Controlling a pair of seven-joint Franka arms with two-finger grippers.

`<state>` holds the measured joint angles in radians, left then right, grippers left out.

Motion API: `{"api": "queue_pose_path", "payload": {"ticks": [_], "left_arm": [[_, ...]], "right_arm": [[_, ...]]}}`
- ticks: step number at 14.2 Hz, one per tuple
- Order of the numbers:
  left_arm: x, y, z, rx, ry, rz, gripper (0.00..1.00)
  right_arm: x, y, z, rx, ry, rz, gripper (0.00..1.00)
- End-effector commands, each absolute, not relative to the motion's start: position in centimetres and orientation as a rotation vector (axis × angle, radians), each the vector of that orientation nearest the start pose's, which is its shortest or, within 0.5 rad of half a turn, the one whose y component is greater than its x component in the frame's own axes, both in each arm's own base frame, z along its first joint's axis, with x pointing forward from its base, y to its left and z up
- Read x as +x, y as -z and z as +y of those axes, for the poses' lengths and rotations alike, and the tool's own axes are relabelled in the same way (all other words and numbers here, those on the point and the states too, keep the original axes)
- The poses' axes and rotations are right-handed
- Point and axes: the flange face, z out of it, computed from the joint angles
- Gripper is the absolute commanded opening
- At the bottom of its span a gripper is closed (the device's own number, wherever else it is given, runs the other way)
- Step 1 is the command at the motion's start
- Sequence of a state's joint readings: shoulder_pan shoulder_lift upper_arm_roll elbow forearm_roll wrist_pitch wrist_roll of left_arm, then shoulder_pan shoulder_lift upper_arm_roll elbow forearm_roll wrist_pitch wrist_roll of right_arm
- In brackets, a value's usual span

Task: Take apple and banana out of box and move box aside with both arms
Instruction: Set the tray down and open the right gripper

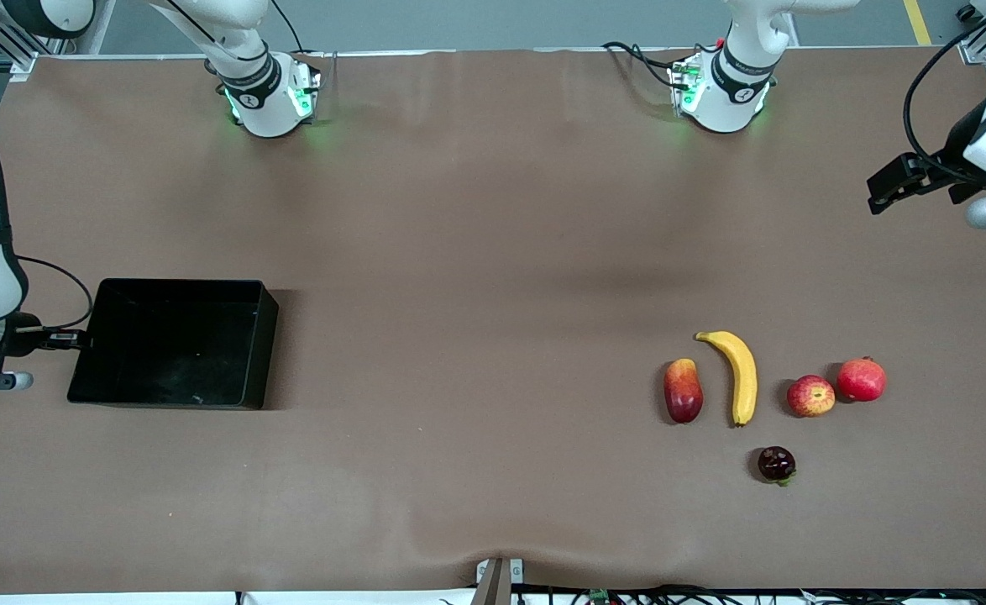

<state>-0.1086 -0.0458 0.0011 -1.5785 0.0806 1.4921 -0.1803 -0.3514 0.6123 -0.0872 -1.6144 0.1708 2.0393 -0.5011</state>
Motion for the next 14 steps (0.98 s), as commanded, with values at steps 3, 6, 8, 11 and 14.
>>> {"api": "queue_pose_path", "payload": {"ticks": [3,6,8,11,14], "left_arm": [[51.4,-63.6,-6.5,-3.107,0.018,-0.072,1.0],[51.2,-63.6,-6.4,-3.101,-0.008,-0.049,1.0],[51.0,-63.9,-6.0,-3.099,-0.036,-0.055,1.0],[50.8,-64.4,-5.3,-3.098,-0.034,-0.067,1.0],[50.1,-64.3,-5.3,-3.096,-0.063,-0.032,1.0]], "right_arm": [[64.6,-33.9,-23.5,-2.999,-0.005,-0.09,1.0],[65.2,-41.7,-17.9,-3.011,0.094,-0.177,1.0],[64.2,-46.0,-13.6,-3.0,0.055,-0.106,1.0],[61.8,-51.9,-8.0,-3.049,-0.017,0.003,1.0],[58.8,-56.7,-3.1,-3.065,-0.07,0.09,1.0]]}}
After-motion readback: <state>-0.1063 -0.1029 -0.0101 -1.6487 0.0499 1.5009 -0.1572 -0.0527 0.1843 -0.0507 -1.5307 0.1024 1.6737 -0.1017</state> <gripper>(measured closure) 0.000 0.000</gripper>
